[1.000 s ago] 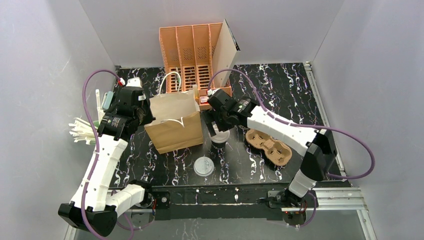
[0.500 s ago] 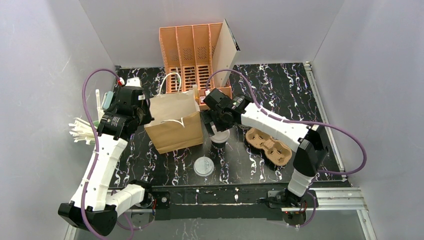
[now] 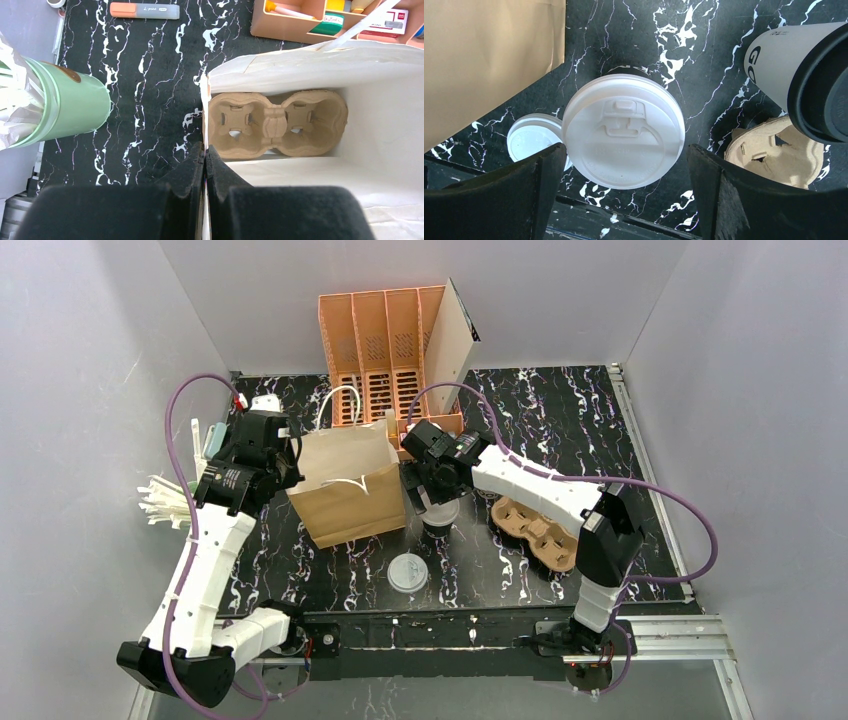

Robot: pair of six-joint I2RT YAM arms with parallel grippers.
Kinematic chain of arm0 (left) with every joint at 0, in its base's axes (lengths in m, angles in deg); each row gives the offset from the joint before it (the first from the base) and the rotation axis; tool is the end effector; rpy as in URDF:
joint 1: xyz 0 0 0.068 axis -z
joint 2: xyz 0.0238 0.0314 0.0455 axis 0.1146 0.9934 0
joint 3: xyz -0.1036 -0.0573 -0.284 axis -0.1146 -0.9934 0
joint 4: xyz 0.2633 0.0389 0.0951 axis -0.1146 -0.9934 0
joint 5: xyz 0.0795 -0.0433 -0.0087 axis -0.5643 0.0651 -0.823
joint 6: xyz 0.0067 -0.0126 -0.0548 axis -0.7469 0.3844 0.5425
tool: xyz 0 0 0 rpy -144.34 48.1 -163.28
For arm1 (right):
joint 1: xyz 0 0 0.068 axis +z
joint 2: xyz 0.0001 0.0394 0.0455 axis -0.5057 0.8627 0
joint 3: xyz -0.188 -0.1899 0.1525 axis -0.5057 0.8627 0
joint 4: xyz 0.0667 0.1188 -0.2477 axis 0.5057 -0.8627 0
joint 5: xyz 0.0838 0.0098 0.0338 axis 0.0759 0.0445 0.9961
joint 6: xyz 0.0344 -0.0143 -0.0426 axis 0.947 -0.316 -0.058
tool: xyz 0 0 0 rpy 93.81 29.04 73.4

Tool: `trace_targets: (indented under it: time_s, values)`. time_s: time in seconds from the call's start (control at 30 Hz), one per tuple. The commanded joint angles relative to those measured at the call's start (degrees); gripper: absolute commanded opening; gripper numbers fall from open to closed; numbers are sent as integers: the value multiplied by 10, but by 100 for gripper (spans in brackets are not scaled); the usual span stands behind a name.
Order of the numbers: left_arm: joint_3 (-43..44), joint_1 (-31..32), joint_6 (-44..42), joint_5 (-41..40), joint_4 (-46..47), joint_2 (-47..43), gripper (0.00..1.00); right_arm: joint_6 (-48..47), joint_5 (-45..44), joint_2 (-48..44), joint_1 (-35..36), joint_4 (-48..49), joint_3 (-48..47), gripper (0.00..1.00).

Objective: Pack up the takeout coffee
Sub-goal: Move the takeout bag to the center of the board.

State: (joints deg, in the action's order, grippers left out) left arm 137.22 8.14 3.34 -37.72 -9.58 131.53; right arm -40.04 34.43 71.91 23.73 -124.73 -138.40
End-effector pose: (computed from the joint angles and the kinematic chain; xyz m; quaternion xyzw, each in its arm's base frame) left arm 0.2015 -0.0386 0.4249 -0.1134 0.8825 0.0277 0.4556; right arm 0.2479 0.3259 0.3150 -0.2175 0.9410 0.0519 0.2539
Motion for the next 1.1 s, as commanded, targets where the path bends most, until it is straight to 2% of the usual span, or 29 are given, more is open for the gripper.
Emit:
trace_targets:
  time_s: [0.0, 0.7, 0.97, 1.07]
  values:
    - [17, -3, -6, -12, -14, -2, 0, 8, -18, 6, -1, 7, -25, 98]
    - [18, -3, -11, -7, -16, -2, 0, 9, -7, 16, -1, 21, -9, 93]
    - [16, -3, -15, 3, -13, -3, 0, 7, -16, 8, -1, 12, -17, 79]
    - [17, -3, -21, 19, -6, -4, 0, -5, -42, -16, -1, 4, -28, 78]
